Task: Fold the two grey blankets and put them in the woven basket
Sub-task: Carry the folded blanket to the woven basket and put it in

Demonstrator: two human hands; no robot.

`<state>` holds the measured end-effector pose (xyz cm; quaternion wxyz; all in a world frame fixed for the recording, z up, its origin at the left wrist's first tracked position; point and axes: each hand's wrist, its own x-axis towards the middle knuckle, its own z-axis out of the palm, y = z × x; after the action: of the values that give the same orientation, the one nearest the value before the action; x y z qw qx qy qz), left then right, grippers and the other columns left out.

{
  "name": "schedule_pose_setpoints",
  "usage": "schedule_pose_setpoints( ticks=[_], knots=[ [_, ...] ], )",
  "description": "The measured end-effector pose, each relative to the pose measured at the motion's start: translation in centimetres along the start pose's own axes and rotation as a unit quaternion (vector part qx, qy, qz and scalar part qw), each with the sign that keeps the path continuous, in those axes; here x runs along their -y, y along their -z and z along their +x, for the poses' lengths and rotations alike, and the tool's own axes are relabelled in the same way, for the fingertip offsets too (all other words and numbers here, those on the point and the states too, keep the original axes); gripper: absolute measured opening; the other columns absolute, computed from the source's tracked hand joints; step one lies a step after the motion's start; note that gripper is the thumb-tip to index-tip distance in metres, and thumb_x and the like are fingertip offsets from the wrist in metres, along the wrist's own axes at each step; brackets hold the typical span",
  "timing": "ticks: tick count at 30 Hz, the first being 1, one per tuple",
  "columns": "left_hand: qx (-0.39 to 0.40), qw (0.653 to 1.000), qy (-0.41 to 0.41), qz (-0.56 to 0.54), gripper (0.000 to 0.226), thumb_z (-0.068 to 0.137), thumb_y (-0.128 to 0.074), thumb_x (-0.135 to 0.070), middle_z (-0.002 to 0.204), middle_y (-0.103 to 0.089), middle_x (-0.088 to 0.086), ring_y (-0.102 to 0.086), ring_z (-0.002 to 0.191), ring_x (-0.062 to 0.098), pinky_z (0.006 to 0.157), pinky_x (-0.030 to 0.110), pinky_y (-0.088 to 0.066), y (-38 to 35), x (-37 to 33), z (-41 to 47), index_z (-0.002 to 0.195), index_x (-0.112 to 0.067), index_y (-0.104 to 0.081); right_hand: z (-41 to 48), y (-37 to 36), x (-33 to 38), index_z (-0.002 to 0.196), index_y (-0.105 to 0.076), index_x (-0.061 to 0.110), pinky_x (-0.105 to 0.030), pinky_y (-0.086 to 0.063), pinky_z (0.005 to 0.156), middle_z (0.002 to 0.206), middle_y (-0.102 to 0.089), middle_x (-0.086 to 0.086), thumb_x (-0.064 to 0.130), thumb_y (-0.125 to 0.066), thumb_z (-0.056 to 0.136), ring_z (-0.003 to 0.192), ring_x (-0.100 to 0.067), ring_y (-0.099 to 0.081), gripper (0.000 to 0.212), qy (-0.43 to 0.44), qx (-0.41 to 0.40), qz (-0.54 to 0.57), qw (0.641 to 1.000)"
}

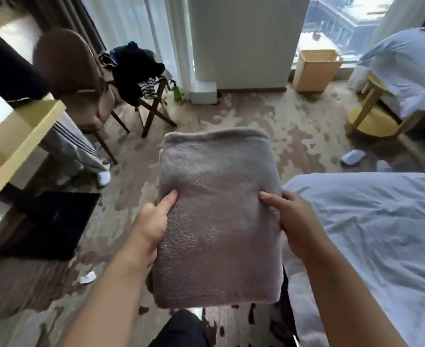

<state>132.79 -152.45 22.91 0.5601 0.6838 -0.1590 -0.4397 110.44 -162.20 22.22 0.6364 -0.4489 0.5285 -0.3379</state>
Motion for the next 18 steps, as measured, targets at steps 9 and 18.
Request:
schedule_pose_setpoints(
  ticks=[9,18],
  knots=[
    [0.097,0.994,0.054,0.021,0.032,0.090,-0.062,-0.026,0.101,-0.071,0.018,-0.068,0.093,0.031,0.085,0.042,-0.055,-16.4,-8.5,29.2,0.112,-0.003,-0.064,27.9,1.5,7.7,0.101,-0.070,0.006,-0.040,-0.052,0.081,0.095,-0.074,-0.010,0.018,-0.070,0.082,0.093,-0.027,-0.069,0.023,-0.047,-0.111,0.000,0.993],
    [0.320,0.939,0.063,0.106,0.021,0.090,-0.062,-0.028,0.081,-0.076,0.008,-0.072,0.069,0.019,0.054,0.024,-0.056,-42.2,-19.3,47.7,0.098,-0.010,-0.068,46.9,13.0,18.0,0.089,-0.069,0.013,-0.031,-0.052,0.068,0.084,-0.076,-0.004,0.014,-0.066,0.081,0.080,-0.022,-0.071,0.009,-0.039,-0.320,0.097,0.942]
  ],
)
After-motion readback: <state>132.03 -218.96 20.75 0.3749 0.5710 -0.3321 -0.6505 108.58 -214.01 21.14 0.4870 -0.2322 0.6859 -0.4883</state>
